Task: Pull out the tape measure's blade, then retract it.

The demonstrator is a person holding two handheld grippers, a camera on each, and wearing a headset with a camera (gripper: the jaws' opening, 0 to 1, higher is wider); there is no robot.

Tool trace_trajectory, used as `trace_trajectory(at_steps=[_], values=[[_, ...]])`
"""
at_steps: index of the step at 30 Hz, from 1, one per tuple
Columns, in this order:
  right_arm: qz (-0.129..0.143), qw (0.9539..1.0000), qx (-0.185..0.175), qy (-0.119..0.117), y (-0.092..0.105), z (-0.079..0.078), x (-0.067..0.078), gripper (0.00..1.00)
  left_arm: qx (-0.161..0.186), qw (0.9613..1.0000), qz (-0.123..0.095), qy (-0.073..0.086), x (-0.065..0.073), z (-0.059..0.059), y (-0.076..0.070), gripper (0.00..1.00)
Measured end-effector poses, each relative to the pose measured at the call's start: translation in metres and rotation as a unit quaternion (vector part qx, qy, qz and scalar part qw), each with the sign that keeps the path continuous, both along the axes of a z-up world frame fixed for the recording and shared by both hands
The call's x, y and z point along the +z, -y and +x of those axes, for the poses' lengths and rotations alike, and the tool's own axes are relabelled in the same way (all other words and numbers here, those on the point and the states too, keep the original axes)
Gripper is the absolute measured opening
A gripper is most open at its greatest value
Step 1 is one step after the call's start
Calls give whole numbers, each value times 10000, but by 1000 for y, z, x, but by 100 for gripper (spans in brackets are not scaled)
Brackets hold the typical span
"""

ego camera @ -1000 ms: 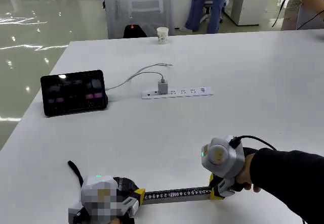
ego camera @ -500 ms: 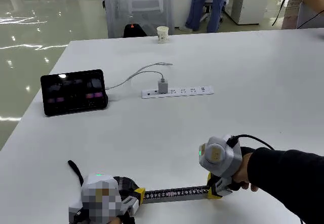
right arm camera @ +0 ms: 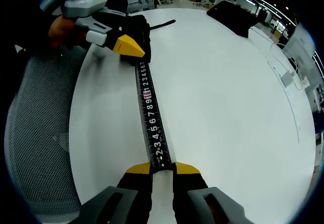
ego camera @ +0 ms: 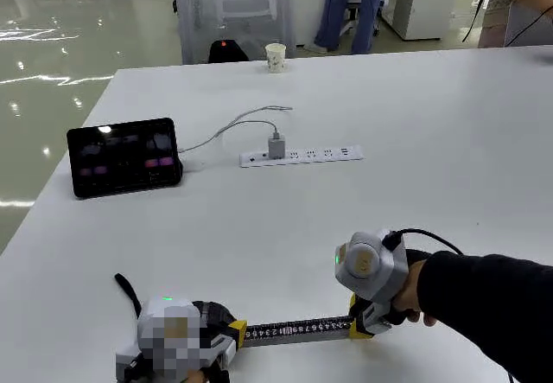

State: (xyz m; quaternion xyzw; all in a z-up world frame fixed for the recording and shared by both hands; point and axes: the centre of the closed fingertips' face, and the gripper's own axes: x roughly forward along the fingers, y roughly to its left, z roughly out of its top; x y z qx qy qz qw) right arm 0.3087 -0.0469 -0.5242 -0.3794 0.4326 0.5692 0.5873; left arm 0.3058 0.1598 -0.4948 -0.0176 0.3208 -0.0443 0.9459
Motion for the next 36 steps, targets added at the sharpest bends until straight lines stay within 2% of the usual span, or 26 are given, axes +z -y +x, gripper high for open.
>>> trace_trajectory(at_steps=[36], values=[[90, 9999, 51, 18, -14, -2, 0, 12, -8, 10000, -9, -28, 0, -1, 1, 63]])
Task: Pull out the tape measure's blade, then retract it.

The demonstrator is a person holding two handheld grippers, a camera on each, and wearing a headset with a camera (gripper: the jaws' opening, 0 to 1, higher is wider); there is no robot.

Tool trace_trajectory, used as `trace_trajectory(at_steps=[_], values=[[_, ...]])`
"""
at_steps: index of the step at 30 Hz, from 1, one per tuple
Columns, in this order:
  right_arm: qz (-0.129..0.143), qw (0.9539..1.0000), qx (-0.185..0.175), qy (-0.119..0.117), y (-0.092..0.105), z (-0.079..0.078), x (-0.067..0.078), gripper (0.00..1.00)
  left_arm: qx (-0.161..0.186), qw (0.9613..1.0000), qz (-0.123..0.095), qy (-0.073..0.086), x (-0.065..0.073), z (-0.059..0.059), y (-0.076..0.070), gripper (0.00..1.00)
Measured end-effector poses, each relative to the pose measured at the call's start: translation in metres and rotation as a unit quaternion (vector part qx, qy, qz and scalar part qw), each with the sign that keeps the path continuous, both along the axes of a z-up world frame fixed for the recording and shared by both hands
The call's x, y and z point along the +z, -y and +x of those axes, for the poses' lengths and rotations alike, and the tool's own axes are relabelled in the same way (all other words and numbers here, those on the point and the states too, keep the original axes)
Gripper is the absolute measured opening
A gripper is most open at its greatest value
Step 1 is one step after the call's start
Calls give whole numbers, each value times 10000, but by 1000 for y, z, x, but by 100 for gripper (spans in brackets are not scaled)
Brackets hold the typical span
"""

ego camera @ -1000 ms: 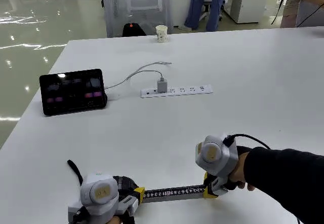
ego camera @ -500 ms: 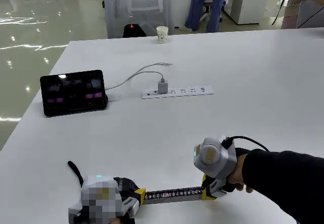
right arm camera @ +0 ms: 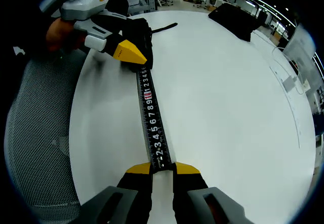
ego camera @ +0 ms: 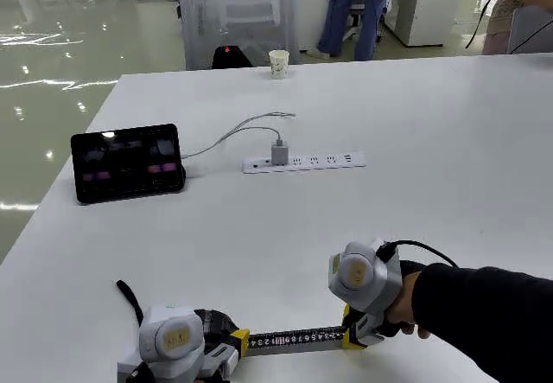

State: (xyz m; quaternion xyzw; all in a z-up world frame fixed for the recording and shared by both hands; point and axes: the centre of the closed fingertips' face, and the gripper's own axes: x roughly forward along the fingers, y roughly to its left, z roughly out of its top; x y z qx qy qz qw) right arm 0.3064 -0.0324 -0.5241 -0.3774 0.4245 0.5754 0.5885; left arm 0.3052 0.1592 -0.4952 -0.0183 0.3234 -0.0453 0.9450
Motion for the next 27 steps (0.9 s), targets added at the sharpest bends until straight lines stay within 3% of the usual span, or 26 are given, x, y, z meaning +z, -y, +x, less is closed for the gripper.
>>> trace_trajectory(at_steps=[27], values=[[80, 9999, 64, 28, -11, -1, 0, 12, 4, 10000, 1, 2, 1, 1, -1, 63]])
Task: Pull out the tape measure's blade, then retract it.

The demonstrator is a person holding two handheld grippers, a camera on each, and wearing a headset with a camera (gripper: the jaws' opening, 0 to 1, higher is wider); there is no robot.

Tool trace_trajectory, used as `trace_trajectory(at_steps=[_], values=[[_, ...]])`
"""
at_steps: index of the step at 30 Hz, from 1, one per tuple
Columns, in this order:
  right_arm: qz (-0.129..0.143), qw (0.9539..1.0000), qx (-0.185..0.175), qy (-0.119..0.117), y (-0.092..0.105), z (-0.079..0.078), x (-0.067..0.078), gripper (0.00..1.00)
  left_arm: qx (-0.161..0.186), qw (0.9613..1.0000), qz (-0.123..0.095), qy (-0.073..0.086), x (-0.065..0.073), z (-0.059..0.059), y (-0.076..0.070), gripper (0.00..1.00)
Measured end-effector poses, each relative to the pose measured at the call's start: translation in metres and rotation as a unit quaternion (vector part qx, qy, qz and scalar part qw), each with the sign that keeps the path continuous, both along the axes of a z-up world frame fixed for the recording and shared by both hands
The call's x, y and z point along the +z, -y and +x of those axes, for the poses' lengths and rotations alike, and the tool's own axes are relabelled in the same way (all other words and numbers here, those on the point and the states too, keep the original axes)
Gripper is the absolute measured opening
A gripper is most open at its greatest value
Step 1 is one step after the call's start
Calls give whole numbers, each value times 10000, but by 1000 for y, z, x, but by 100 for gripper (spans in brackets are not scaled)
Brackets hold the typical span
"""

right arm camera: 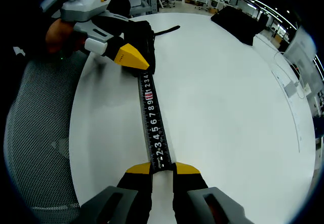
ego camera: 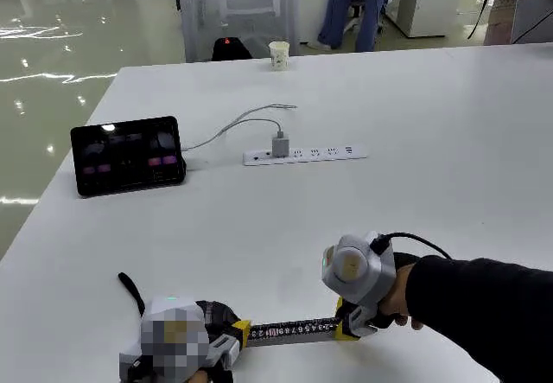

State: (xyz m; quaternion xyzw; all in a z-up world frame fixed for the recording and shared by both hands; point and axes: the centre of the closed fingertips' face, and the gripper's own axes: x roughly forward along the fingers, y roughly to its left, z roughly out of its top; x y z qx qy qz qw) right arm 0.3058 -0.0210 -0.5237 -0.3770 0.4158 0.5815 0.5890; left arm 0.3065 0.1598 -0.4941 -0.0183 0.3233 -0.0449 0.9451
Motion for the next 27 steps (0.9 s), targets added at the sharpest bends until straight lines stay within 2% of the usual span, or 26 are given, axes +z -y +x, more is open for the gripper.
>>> trace_trajectory(at_steps=[27], values=[[73, 9999, 74, -34, -14, -2, -1, 12, 4, 10000, 0, -13, -2, -1, 0, 63]])
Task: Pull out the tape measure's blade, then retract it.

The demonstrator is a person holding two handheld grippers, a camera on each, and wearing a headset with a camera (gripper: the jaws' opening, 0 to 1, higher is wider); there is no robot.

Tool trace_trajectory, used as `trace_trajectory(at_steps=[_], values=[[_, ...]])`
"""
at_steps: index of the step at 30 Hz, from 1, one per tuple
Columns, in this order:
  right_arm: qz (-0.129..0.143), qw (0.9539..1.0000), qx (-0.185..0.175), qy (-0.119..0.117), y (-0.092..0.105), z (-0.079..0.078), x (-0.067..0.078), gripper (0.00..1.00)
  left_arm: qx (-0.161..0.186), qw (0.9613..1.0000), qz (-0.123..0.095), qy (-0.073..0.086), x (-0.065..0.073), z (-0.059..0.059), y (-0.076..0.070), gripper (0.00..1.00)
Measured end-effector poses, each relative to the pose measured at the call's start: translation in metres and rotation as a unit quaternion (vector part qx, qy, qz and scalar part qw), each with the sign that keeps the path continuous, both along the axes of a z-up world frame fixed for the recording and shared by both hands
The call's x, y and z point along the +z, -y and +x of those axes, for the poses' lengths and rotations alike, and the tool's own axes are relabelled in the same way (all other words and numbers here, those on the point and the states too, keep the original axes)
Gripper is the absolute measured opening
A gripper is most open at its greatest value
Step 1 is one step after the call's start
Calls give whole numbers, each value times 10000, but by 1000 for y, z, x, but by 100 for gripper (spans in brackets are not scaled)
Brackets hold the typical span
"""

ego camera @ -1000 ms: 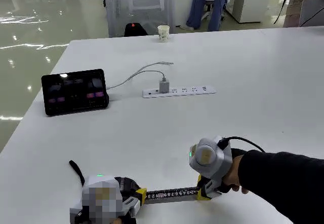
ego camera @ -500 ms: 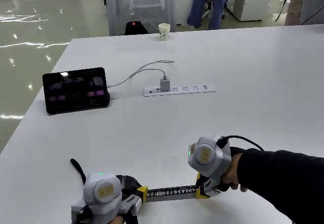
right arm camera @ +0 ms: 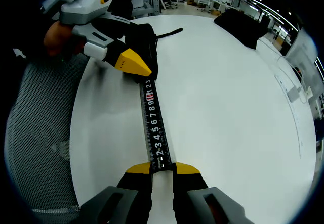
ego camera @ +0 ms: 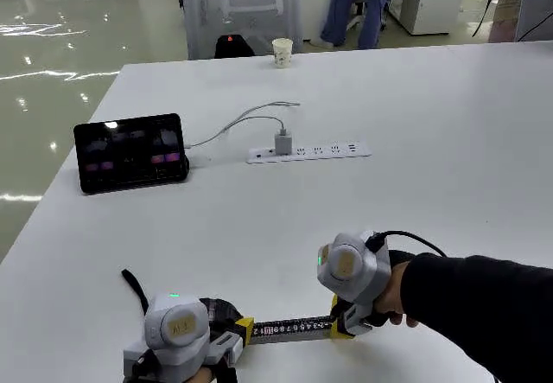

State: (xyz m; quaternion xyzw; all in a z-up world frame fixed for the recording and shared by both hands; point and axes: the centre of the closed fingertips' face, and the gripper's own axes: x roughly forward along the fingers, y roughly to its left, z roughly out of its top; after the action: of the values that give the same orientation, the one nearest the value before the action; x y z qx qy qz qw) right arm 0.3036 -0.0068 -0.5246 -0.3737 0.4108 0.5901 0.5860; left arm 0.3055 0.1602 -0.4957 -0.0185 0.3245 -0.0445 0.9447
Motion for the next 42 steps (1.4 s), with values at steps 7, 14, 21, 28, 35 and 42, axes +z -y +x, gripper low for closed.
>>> trace_trajectory(at_steps=[7, 14, 21, 28, 35, 42], values=[[21, 10000, -10, 13, -4, -2, 0, 12, 0, 10000, -4, -10, 0, 0, 0, 63], [45, 10000, -31, 1, -7, -1, 0, 12, 0, 10000, -5, -15, 0, 0, 0, 63], [62, 10000, 13, 30, -10, -3, 0, 12, 1, 10000, -6, -23, 0, -1, 1, 63], [155, 9999, -47, -36, -14, -3, 1, 11, 1, 10000, -8, -22, 0, -1, 1, 63], [184, 9998, -49, -47, -19, -3, 1, 11, -5, 10000, -11, -29, 0, -1, 1, 63], [190, 9998, -76, -47, -22, -3, 1, 11, -9, 10000, -16, -31, 0, 0, 1, 63]])
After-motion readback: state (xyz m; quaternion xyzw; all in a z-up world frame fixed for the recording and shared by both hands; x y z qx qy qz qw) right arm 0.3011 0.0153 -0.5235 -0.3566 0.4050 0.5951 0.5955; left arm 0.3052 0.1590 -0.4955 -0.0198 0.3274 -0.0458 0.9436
